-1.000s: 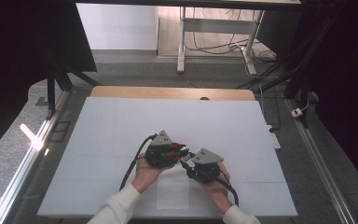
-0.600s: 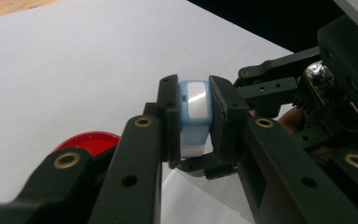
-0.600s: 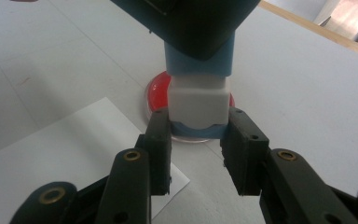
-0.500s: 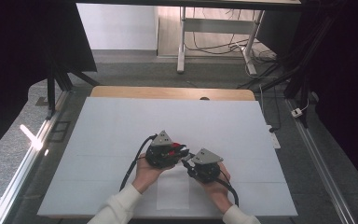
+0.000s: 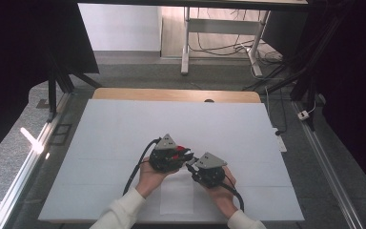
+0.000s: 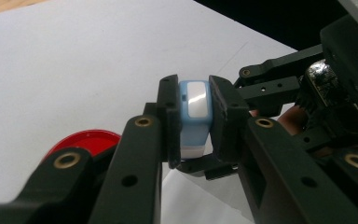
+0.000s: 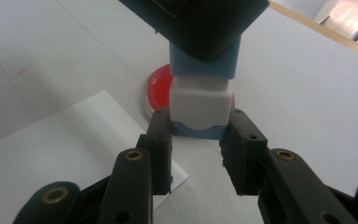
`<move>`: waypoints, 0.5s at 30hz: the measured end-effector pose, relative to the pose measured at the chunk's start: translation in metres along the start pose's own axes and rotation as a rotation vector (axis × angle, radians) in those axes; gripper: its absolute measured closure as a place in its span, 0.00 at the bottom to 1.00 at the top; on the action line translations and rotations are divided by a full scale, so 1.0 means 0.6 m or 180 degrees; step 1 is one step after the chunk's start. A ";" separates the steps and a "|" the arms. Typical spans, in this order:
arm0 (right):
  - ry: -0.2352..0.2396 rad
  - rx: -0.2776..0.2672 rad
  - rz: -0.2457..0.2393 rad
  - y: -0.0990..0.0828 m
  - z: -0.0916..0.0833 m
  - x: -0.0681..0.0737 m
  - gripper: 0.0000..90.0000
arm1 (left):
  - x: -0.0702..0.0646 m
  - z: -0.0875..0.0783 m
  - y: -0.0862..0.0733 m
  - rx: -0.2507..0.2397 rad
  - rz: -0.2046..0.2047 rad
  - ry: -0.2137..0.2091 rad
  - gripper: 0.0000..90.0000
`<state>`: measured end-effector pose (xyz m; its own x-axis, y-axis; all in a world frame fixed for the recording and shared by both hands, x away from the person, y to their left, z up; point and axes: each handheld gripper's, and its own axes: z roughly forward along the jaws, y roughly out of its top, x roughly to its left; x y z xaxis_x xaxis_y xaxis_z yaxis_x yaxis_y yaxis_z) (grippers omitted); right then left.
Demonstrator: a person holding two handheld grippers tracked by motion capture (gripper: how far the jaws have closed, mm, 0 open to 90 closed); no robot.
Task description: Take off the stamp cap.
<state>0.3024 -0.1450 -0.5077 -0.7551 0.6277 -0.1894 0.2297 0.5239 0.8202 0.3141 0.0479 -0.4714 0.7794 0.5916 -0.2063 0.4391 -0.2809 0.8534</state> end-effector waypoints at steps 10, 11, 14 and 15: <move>-0.0084 -0.0041 -0.0014 0.000 -0.004 0.005 0.73 | 0.001 -0.004 0.000 -0.0042 -0.0018 -0.0010 0.84; -0.0057 -0.0064 -0.0005 -0.001 -0.004 0.005 0.73 | 0.001 -0.004 0.000 -0.0036 -0.0022 -0.0015 0.84; -0.0035 -0.0025 -0.0053 -0.002 -0.003 0.004 0.73 | 0.002 -0.003 0.000 -0.0009 -0.0036 -0.0030 0.84; -0.0035 -0.0025 -0.0053 -0.002 -0.003 0.004 0.73 | 0.002 -0.003 0.000 -0.0008 -0.0039 -0.0034 0.84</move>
<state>0.2991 -0.1451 -0.5078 -0.7520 0.6252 -0.2090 0.2123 0.5299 0.8211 0.3144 0.0502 -0.4710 0.7788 0.5868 -0.2218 0.4475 -0.2719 0.8520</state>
